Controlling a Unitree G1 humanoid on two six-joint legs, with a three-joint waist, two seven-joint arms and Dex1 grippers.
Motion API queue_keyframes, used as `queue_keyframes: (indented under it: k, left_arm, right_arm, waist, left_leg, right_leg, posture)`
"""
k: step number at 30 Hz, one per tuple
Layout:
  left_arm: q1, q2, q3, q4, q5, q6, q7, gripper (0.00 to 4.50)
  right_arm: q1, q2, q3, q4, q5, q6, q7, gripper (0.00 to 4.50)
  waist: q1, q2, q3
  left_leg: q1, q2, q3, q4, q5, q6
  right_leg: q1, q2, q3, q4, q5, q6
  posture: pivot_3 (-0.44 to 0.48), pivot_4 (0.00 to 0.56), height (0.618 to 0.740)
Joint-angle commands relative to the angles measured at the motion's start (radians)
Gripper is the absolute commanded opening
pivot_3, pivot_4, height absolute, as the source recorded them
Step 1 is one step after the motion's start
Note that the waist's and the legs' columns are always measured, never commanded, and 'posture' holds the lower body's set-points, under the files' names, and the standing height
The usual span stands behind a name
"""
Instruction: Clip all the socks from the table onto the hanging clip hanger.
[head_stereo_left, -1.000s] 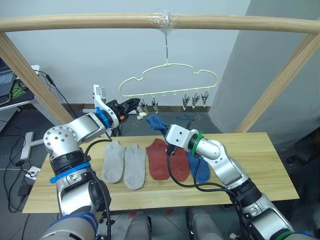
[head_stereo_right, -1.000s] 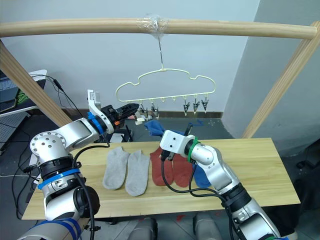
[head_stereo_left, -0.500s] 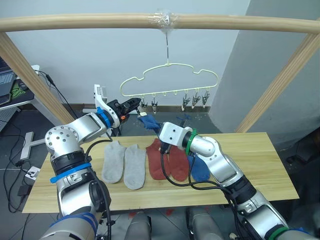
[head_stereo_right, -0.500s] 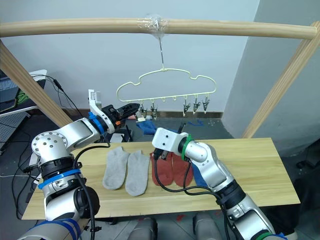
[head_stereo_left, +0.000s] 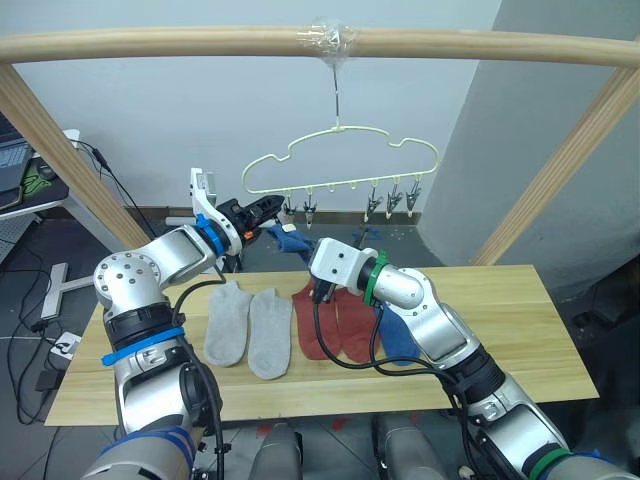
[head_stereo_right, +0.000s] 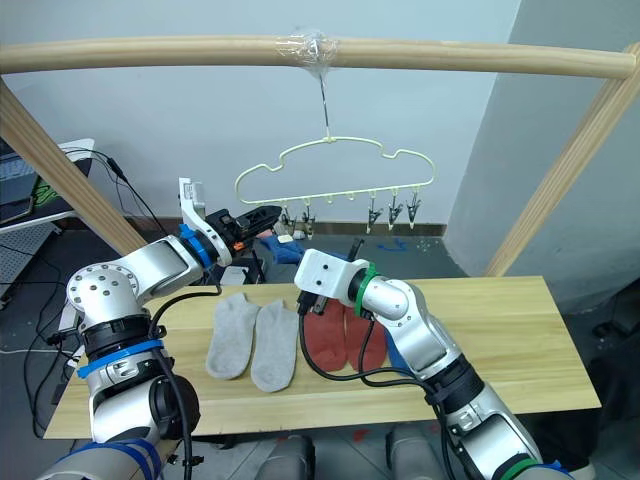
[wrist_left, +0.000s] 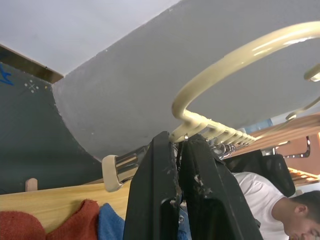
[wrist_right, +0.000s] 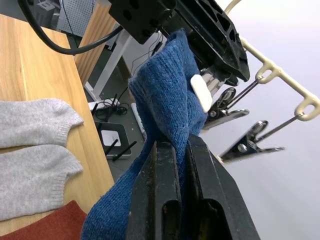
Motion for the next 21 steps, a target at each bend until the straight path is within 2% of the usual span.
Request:
queue_keyframes:
  k: [1, 8, 13, 17, 21]
  left_arm:
    - [0.001, 0.011, 0.001, -0.058, -0.068, 0.018, -0.033, 0.84]
    - [0.015, 0.026, 0.013, -0.071, -0.108, 0.023, -0.014, 3.13]
    - [0.044, 0.037, 0.032, -0.087, -0.121, 0.019, 0.04, 4.44]
    - [0.148, 0.066, 0.084, -0.171, -0.157, 0.035, 0.125, 4.44]
    - [0.233, 0.107, 0.093, -0.25, -0.213, 0.047, 0.143, 4.44]
  right_arm:
    - [-0.022, 0.013, -0.004, -0.017, 0.01, 0.003, 0.0, 0.0]
    - [-0.026, 0.012, -0.008, -0.002, 0.013, -0.001, -0.003, 0.0]
    - [-0.027, 0.019, -0.016, 0.021, 0.026, -0.011, -0.008, 0.0]
    - [-0.037, 0.035, -0.024, 0.091, 0.048, -0.047, -0.017, 0.0]
    - [-0.057, 0.062, -0.036, 0.162, 0.092, -0.075, -0.002, 0.0]
  waist:
    - [0.0, 0.0, 0.0]
    - [0.001, 0.0, 0.0]
    - [0.001, 0.0, 0.0]
    - [-0.002, 0.0, 0.0]
    - [0.002, 0.0, 0.0]
  left_leg:
    - [0.0, 0.0, 0.0, 0.0, 0.0, 0.0]
    - [0.0, 0.0, 0.0, 0.0, 0.0, 0.0]
    - [0.0, 0.0, 0.0, 0.0, 0.0, 0.0]
    - [0.0, 0.0, 0.0, 0.0, 0.0, 0.0]
    - [0.0, 0.0, 0.0, 0.0, 0.0, 0.0]
  right_leg:
    - [0.0, 0.0, 0.0, 0.0, 0.0, 0.0]
    - [0.0, 0.0, 0.0, 0.0, 0.0, 0.0]
    - [0.0, 0.0, 0.0, 0.0, 0.0, 0.0]
    - [0.0, 0.0, 0.001, 0.0, 0.0, 0.0]
    - [0.0, 0.0, 0.0, 0.0, 0.0, -0.001]
  posture:
    - [0.018, 0.165, 0.74]
    - [0.028, 0.164, 0.74]
    - [0.03, 0.163, 0.74]
    - [0.041, 0.162, 0.74]
    - [0.054, 0.159, 0.74]
